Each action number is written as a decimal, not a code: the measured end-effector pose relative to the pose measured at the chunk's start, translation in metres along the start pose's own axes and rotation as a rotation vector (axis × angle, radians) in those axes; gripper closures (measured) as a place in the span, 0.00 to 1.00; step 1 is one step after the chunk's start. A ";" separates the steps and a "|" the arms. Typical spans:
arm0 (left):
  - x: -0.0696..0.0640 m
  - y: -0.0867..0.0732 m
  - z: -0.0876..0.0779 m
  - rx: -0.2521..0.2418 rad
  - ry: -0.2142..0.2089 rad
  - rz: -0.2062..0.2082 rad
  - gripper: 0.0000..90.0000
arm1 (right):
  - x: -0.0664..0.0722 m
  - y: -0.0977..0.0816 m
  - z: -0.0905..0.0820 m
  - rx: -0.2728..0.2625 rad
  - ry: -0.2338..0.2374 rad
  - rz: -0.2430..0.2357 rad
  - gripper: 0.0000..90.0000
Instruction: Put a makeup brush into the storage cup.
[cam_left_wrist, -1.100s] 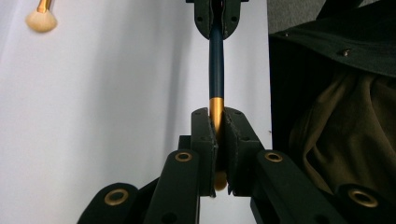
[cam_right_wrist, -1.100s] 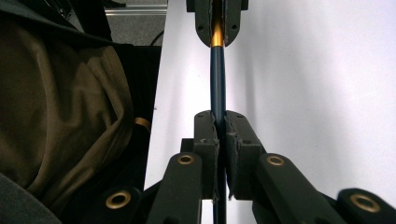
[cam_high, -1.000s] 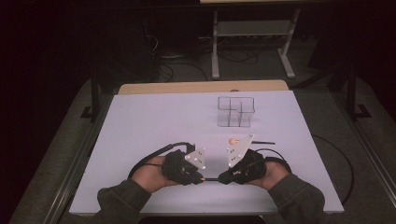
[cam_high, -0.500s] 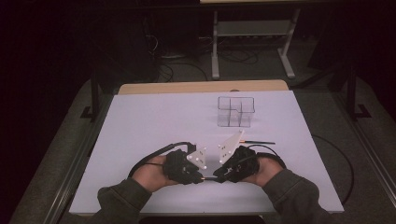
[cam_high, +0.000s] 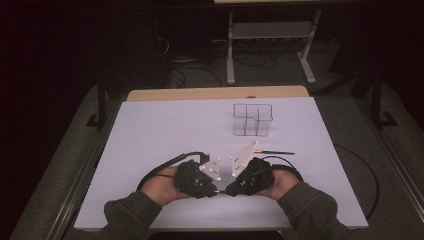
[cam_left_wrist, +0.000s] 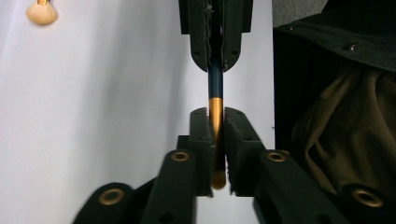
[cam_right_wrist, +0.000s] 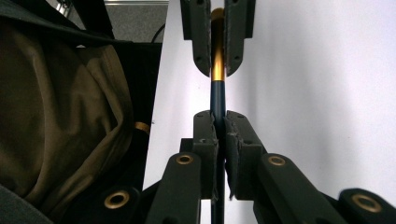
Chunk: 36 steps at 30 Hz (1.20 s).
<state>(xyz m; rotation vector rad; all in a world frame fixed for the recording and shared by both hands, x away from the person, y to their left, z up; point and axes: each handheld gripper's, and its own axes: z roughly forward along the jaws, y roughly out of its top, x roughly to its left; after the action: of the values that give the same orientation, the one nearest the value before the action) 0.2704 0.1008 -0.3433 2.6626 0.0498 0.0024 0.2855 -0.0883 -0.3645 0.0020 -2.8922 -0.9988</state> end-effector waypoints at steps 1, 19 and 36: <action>0.000 0.000 -0.001 -0.002 0.001 -0.001 0.86 | 0.000 -0.001 0.000 -0.003 -0.004 0.003 0.92; 0.001 -0.003 -0.004 -0.015 -0.013 -0.014 0.87 | 0.003 -0.017 -0.002 -0.089 -0.025 0.008 0.92; -0.001 0.001 -0.006 0.010 -0.025 0.009 0.93 | 0.006 -0.016 0.001 -0.085 -0.020 -0.013 0.91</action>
<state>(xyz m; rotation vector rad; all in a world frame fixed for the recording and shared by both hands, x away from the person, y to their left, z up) 0.2694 0.1024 -0.3377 2.6721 0.0290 -0.0287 0.2790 -0.1000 -0.3747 0.0061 -2.8684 -1.1298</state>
